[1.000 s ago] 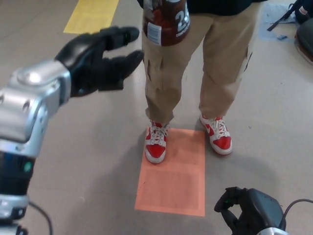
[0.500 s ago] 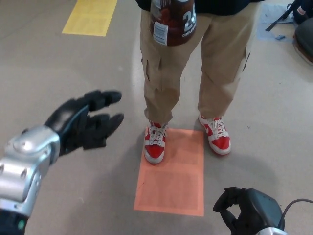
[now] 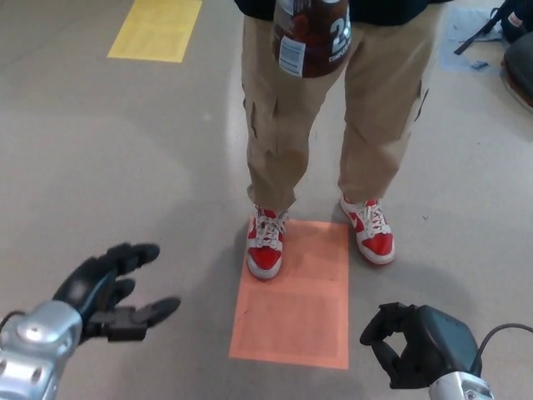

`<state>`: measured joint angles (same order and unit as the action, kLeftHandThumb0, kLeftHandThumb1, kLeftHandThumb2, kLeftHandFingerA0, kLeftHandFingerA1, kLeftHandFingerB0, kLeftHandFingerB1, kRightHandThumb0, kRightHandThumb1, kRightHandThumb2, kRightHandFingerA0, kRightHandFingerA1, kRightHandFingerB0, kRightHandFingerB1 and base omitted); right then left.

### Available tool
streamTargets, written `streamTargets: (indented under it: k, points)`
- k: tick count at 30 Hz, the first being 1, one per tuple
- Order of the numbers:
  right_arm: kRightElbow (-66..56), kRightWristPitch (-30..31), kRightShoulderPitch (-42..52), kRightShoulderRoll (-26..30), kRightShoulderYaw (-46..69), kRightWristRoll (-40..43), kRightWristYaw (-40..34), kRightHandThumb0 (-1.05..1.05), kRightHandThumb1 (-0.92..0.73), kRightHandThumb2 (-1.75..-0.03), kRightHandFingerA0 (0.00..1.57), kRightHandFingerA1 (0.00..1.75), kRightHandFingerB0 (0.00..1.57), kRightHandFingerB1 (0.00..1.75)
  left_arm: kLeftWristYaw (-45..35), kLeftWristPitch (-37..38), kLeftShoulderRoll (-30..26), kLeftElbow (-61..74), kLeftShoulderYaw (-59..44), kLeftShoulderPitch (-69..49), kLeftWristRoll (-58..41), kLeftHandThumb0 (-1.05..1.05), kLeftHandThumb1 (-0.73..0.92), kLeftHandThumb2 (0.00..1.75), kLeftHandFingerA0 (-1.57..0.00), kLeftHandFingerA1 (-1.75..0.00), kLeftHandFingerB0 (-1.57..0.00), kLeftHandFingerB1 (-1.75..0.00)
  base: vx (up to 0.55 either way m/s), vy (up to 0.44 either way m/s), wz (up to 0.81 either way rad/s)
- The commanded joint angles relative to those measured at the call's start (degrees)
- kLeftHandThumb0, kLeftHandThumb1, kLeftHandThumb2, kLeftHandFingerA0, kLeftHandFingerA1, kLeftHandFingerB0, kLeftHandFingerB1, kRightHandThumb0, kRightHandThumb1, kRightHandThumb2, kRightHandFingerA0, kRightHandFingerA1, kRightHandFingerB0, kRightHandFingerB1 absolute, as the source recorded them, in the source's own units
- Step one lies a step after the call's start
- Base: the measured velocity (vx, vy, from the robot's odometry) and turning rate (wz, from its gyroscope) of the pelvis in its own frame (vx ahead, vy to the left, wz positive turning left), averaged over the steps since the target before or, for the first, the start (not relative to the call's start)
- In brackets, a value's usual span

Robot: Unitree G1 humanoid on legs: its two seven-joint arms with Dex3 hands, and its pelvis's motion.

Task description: The robot recieved a bottle of protein shake from a person using its left hand and then shake the protein up and down 2 two times and hand it back to the person

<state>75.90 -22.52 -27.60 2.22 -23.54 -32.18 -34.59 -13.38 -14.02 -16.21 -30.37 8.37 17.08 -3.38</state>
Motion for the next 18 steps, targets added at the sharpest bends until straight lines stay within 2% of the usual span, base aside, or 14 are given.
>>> streamTargets:
  k: [1, 3, 4, 8, 9, 10, 12, 13, 14, 15, 16, 18]
  points:
    - [0.28, 0.92, -1.81, 1.60, 1.32, 0.90, 1.19, -0.47, -0.50, -1.15, 1.04, 0.93, 0.97, 0.82, 21.19, 31.02, -4.75, -19.94, 7.68, -2.34, 18.23, -0.36, 0.47, 0.64, -0.34, -0.42, -0.15, -0.34, 0.00, 0.000, 0.00]
    - [0.31, 1.22, -2.18, 1.71, 1.46, 0.99, 1.26, -0.48, -0.49, -1.15, 1.03, 0.98, 0.93, 0.87, 23.37, 31.69, -4.69, -21.82, 9.09, -1.10, 19.42, -0.36, 0.47, 0.64, -0.34, -0.42, -0.15, -0.34, 0.00, 0.000, 0.00]
    - [0.30, 1.26, -2.34, 1.87, 1.53, 1.00, 1.12, -0.48, -0.49, -1.14, 1.06, 0.94, 0.96, 0.80, 23.92, 31.81, -4.50, -22.62, 9.59, -0.42, 19.72, -0.37, 0.48, 0.64, -0.34, -0.42, -0.15, -0.34, 0.00, 0.000, 0.00]
    - [0.28, 1.51, -2.27, 2.12, 1.71, 1.12, 1.32, -0.49, -0.52, -1.11, 0.98, 0.83, 0.96, 0.79, 26.01, 33.00, -3.95, -26.00, 11.23, 1.01, 20.33, -0.40, 0.48, 0.66, -0.34, -0.42, -0.14, -0.34, 0.00, 0.000, 0.00]
    - [0.25, 1.53, -2.25, 2.19, 1.67, 1.03, 1.16, -0.48, -0.49, -1.15, 0.99, 0.93, 0.93, 0.86, 26.36, 33.59, -3.76, -26.99, 11.44, 1.28, 20.26, -0.39, 0.48, 0.65, -0.34, -0.42, -0.13, -0.34, 0.00, 0.000, 0.00]
    - [0.24, 1.37, -2.21, 2.27, 1.68, 1.01, 1.08, -0.47, -0.50, -1.14, 1.05, 0.90, 0.98, 0.77, 26.88, 33.89, -3.60, -27.60, 11.70, 1.39, 20.38, -0.38, 0.49, 0.66, -0.34, -0.42, -0.13, -0.34, 0.00, 0.000, 0.00]
    - [0.21, 0.96, -2.12, 2.46, 1.72, 0.96, 0.90, -0.47, -0.50, -1.13, 1.06, 0.91, 0.98, 0.77, 28.22, 34.52, -3.32, -28.87, 12.44, 1.68, 20.81, -0.39, 0.49, 0.66, -0.35, -0.42, -0.13, -0.34, 0.00, 0.000, 0.00]
    - [0.21, 0.96, -2.18, 2.48, 1.77, 0.95, 0.88, -0.47, -0.51, -1.13, 1.06, 0.91, 0.98, 0.78, 28.68, 34.90, -3.35, -29.45, 12.87, 2.00, 21.14, -0.34, 0.58, 0.58, -0.38, -0.36, -0.14, -0.28, 0.00, 0.000, 0.00]
    - [0.23, 1.07, -2.29, 2.46, 1.81, 0.97, 0.90, -0.47, -0.51, -1.13, 1.06, 0.91, 0.98, 0.78, 28.88, 35.14, -3.44, -29.80, 13.21, 2.29, 21.38, -0.34, 0.58, 0.58, -0.38, -0.36, -0.14, -0.28, 0.00, 0.000, 0.00]
    - [0.26, 1.51, -2.54, 2.30, 2.00, 1.18, 1.46, -0.49, -0.51, -1.13, 1.01, 0.87, 0.97, 0.80, 28.27, 35.46, -3.45, -30.38, 13.37, 2.80, 21.11, -0.42, 0.50, 0.68, -0.31, -0.42, -0.11, -0.34, 0.00, 0.000, 0.00]
    - [0.27, 1.55, -2.79, 2.26, 2.07, 1.21, 1.52, -0.48, -0.49, -1.15, 1.00, 0.93, 0.94, 0.85, 28.29, 35.60, -3.48, -30.80, 13.48, 3.21, 21.05, -0.44, 0.51, 0.69, -0.31, -0.42, -0.11, -0.34, 0.00, 0.000, 0.00]
    - [0.28, 1.52, -3.16, 2.20, 2.05, 1.10, 1.35, -0.48, -0.49, -1.14, 1.00, 0.93, 0.93, 0.85, 28.59, 35.66, -3.66, -31.52, 13.97, 3.92, 21.39, -0.45, 0.52, 0.70, -0.30, -0.42, -0.11, -0.34, 0.00, 0.000, 0.00]
